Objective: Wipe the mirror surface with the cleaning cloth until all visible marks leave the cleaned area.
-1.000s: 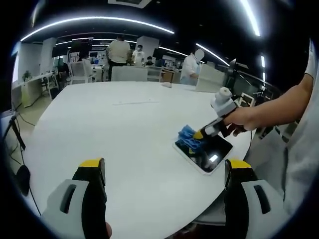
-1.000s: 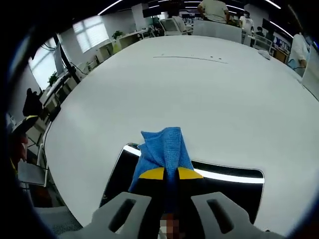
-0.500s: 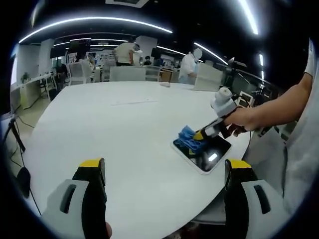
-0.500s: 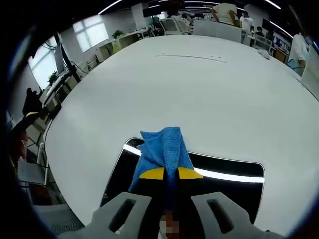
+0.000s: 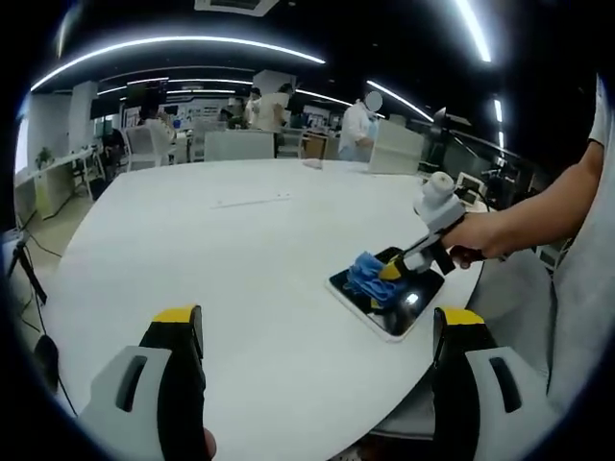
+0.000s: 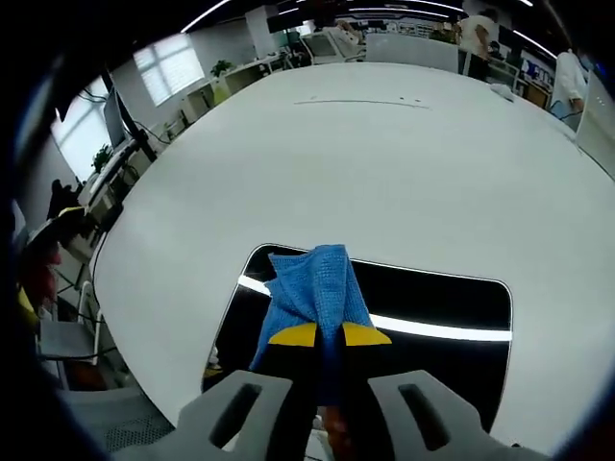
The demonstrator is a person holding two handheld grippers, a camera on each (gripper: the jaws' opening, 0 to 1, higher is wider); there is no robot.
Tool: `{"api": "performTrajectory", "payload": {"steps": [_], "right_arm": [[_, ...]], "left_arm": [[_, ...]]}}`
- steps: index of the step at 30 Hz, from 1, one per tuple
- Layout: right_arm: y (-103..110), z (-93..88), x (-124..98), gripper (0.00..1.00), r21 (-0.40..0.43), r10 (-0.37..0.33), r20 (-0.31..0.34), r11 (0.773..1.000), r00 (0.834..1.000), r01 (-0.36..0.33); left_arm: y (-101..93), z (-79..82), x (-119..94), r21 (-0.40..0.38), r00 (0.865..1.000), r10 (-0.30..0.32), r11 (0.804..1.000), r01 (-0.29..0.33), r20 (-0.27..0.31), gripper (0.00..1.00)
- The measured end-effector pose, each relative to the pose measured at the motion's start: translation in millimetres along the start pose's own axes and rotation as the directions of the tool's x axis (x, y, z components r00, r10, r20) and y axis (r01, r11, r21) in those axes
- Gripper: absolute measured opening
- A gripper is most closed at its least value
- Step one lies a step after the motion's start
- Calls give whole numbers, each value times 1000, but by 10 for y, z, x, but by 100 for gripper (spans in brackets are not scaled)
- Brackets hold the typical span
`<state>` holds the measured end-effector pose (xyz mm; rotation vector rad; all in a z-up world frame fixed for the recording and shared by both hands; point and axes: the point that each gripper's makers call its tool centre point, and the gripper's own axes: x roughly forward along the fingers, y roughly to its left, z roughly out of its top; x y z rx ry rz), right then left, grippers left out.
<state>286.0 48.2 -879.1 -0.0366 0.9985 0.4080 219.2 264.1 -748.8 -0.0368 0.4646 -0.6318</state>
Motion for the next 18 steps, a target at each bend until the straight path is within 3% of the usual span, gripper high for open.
{"api": "performTrajectory", "payload": {"steps": [18], "right_arm": [[79, -178, -97, 2, 73, 25, -9, 997, 1000, -25]], "left_arm": [[-39, 30, -2, 0, 1000, 11, 1000, -11, 7, 99]]}}
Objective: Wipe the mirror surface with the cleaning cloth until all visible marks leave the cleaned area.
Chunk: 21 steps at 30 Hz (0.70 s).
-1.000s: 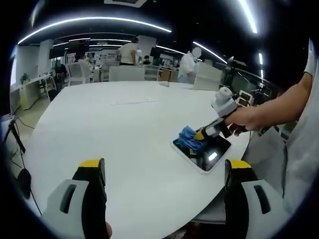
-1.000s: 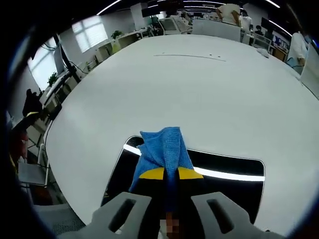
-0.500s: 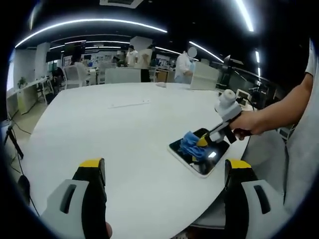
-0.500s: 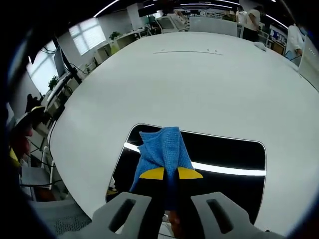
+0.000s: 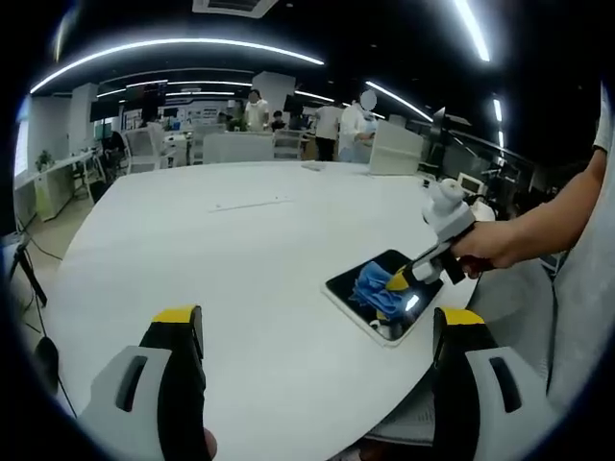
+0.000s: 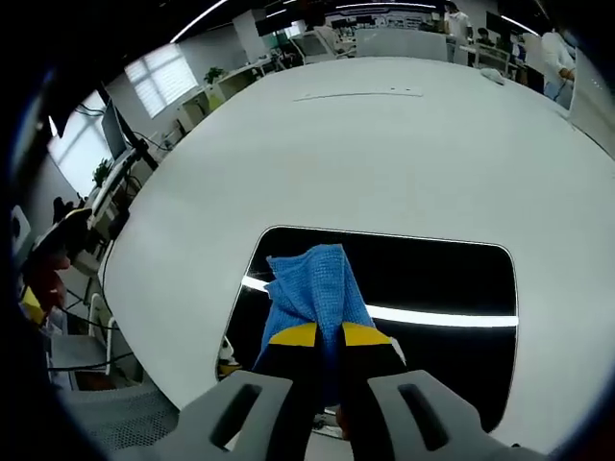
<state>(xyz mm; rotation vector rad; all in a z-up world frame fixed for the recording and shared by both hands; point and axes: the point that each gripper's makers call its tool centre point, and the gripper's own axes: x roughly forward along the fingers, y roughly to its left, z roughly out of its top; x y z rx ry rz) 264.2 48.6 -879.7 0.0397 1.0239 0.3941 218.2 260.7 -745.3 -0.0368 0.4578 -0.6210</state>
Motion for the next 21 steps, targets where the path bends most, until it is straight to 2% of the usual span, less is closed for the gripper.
{"api": "performTrajectory", "payload": {"steps": [13, 21], "right_arm": [[69, -151, -78, 2, 7, 33, -18, 999, 999, -33], [113, -252, -134, 2, -24, 56, -46, 998, 997, -57]], "left_arm": [[-85, 25, 91, 5, 1000, 10, 1000, -10, 1, 99], [-244, 129, 157, 2, 1000, 28, 1000, -28, 13, 98]]}}
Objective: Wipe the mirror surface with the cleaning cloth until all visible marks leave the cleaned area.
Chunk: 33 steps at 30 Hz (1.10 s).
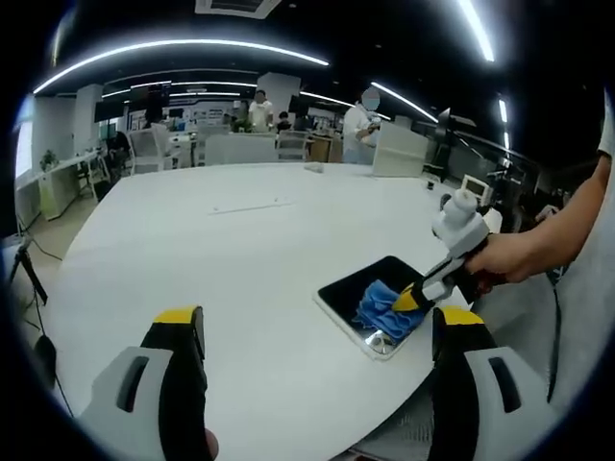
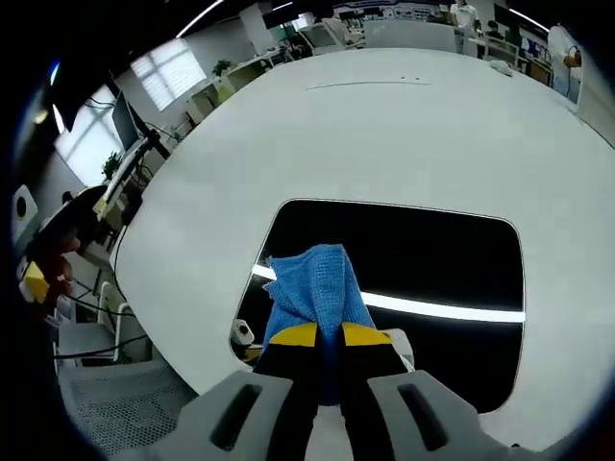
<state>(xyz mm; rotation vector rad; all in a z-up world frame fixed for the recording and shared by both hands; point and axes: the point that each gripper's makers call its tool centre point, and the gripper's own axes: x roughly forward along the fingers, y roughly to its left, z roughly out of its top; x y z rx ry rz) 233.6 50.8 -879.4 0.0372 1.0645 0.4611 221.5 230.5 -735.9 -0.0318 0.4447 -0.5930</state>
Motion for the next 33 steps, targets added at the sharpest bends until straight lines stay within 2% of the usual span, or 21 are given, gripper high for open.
{"api": "performTrajectory", "payload": {"steps": [7, 11, 16, 19, 21, 24, 33], "right_arm": [[9, -27, -22, 1, -22, 22, 1, 1000, 1000, -22], [13, -46, -30, 1, -50, 45, -20, 998, 999, -46], [36, -74, -46, 1, -55, 54, -37, 997, 998, -56], [43, -88, -22, 1, -74, 57, -35, 995, 998, -60], [70, -119, -11, 1, -69, 72, -57, 995, 996, -76], [93, -137, 9, 1, -104, 73, -65, 991, 995, -79], [86, -218, -62, 1, -69, 75, -63, 994, 995, -80]], "left_arm": [[-131, 30, 41, -3, 999, 35, 999, -35, 6, 98], [-280, 76, 47, 10, 999, 50, 999, -50, 18, 98], [-317, 61, -12, 6, 996, 84, 996, -84, 13, 98], [-308, 41, -46, 8, 995, 97, 995, -97, 13, 98], [-295, 9, -53, 8, 995, 103, 995, -103, 6, 98], [-282, -39, -29, 11, 995, 99, 995, -99, -9, 97], [-164, -78, 64, 20, 998, 63, 998, -62, -24, 97]]}}
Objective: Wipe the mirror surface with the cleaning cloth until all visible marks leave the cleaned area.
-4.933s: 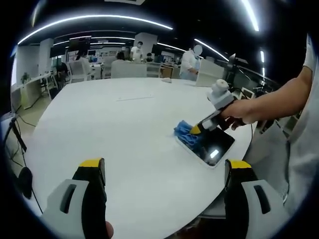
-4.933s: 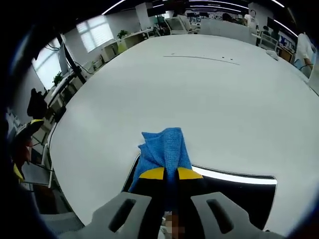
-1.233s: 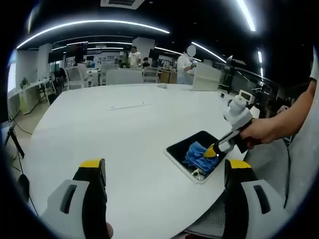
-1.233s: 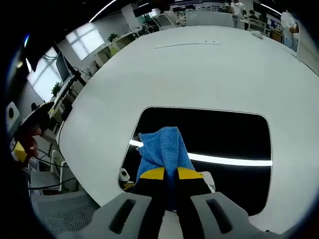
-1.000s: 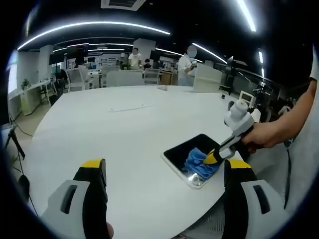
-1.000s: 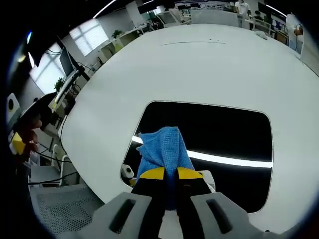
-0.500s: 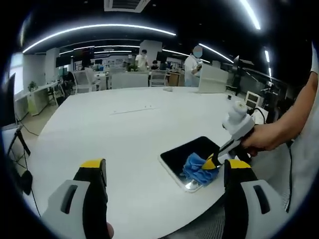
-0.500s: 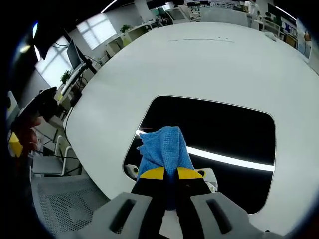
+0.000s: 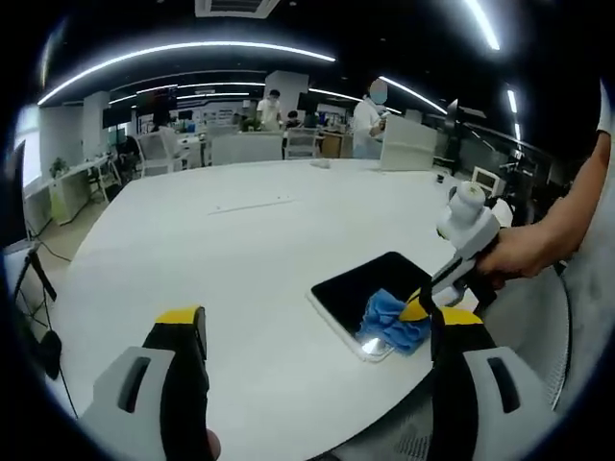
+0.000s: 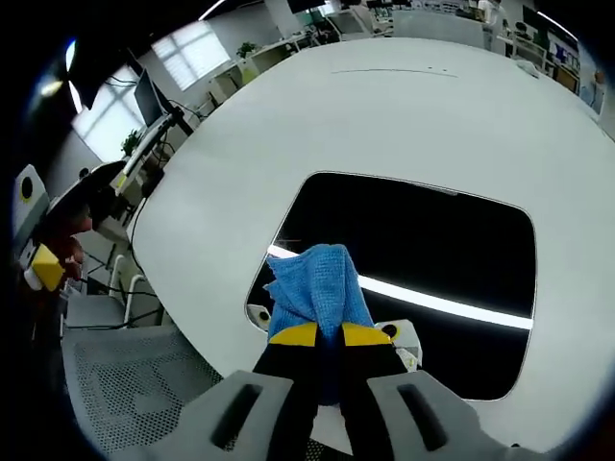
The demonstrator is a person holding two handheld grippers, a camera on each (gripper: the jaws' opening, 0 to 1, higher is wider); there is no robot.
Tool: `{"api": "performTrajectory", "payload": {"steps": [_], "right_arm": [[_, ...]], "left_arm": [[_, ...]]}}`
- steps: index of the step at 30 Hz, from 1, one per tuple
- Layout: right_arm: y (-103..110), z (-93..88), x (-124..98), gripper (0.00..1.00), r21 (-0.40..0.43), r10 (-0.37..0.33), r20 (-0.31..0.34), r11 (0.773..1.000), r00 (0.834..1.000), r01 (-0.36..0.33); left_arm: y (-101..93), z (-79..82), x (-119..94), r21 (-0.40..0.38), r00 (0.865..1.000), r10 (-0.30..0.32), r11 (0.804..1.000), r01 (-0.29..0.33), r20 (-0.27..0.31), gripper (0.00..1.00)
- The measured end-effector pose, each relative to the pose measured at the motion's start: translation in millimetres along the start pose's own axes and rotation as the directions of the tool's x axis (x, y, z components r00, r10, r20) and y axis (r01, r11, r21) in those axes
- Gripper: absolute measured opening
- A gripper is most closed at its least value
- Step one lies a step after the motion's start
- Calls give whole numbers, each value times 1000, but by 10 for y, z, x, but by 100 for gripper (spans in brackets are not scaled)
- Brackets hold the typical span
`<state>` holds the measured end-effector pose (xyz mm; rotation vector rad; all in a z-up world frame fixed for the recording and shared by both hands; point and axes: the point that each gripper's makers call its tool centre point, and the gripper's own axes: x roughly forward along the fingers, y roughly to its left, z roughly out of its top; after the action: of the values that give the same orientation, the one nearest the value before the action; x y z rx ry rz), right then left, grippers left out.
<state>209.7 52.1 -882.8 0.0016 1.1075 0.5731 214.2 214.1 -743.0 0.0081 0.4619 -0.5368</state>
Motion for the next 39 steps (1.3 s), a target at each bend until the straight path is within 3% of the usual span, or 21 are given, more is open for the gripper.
{"api": "performTrajectory", "payload": {"steps": [6, 11, 19, 23, 39], "right_arm": [[24, -29, -34, 1, 36, 6, 1, 999, 1000, -6], [51, -59, -52, 1, 17, -2, 5, 1000, 1000, 2], [36, -44, -53, 1, 35, 8, -2, 999, 1000, -8], [38, -42, -63, 1, 22, 17, -8, 1000, 1000, -16], [-94, -73, -124, 2, 37, 18, 3, 999, 1000, -19]], "left_arm": [[60, -39, 61, 7, 1000, -25, 1000, 25, -9, 97], [121, -39, 99, 4, 1000, -29, 1000, 29, -2, 97], [60, -31, 166, 8, 998, -56, 998, 56, -9, 97], [112, -76, 163, -23, 999, -31, 999, 31, -10, 98], [23, -27, 119, 2, 999, -45, 999, 46, -8, 97]]}}
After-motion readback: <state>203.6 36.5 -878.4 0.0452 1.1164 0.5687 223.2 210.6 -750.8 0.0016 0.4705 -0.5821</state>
